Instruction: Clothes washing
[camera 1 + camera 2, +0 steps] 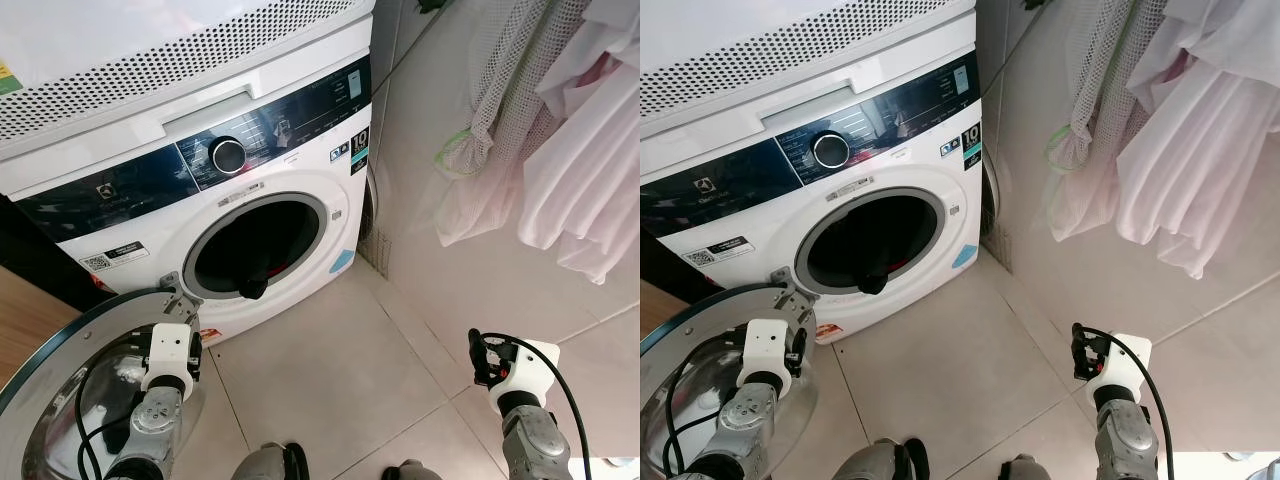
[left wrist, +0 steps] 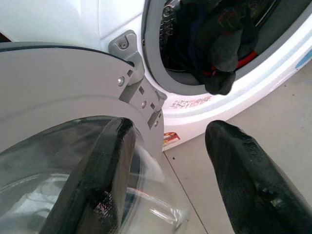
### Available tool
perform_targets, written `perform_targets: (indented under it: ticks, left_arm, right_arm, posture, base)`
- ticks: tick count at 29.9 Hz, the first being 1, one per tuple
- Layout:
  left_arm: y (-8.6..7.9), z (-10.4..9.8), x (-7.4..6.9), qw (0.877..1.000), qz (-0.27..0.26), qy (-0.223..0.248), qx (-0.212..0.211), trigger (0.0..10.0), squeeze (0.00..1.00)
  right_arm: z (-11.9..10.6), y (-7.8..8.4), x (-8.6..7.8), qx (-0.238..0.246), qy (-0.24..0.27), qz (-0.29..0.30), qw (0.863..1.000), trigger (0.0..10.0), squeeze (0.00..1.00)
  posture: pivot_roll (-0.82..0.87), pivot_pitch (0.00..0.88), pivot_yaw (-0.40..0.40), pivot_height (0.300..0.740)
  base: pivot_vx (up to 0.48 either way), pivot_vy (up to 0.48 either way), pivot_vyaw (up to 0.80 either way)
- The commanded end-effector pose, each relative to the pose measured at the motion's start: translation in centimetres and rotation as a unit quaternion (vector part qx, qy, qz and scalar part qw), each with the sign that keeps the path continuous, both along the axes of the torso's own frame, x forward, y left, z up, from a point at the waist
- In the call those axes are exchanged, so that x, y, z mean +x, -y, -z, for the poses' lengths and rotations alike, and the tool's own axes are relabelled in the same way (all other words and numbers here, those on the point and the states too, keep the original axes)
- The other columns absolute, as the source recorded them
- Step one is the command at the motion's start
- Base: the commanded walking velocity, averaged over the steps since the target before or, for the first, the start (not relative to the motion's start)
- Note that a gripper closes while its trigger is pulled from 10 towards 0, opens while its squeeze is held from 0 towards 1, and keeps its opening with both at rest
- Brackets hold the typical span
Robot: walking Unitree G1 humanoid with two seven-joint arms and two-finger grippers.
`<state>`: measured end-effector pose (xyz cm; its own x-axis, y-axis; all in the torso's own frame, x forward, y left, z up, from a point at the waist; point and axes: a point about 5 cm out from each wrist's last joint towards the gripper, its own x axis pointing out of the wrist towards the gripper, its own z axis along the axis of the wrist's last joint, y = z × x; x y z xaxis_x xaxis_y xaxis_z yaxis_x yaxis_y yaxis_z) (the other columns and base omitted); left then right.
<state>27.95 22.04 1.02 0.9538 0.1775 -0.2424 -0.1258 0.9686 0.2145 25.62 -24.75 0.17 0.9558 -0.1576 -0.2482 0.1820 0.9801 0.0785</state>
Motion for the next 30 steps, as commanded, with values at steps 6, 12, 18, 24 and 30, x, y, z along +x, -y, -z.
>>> perform_targets:
  ticks: [6, 12, 18, 24, 30]
  left_arm:
    - [-0.7, 1.3, -1.1, 0.999, -0.015, -0.04, -0.01, 10.0, 0.0]
    - [-0.4, 2.2, -1.4, 0.996, -0.015, -0.08, -0.032, 10.0, 0.0]
    - [-0.1, 2.7, -1.5, 0.993, -0.009, -0.106, -0.045, 10.0, 0.0]
    - [0.6, 3.5, -1.8, 0.985, -0.009, -0.154, -0.077, 10.0, 0.0]
    - [0.1, 5.1, -3.5, 0.975, -0.02, -0.212, -0.064, 10.0, 0.0]
  right_arm:
    - [0.9, 0.0, -0.7, 0.004, -0.028, 0.007, 1.0, 10.0, 0.0]
    - [1.0, -0.1, -0.4, 0.014, -0.041, 0.015, 0.999, 10.0, 0.0]
    - [1.3, 0.0, -0.4, 0.023, -0.057, 0.026, 0.998, 10.0, 0.0]
    - [3.2, 0.9, -2.4, 0.027, -0.133, 0.05, 0.989, 10.0, 0.0]
    - [5.2, 0.9, -5.2, 0.05, -0.189, 0.071, 0.978, 10.0, 0.0]
  posture:
    - [0.05, 0.203, 0.049, 0.74]
    - [0.05, 0.18, 0.047, 0.74]
    - [0.05, 0.155, 0.044, 0.74]
    - [0.04, 0.127, 0.041, 0.74]
    - [0.03, 0.116, 0.041, 0.74]
  base:
    - [0.0, 0.0, 0.0]
    - [0.0, 0.0, 0.0]
    - [0.0, 0.0, 0.0]
    - [0.0, 0.0, 0.0]
    - [0.0, 0.0, 0.0]
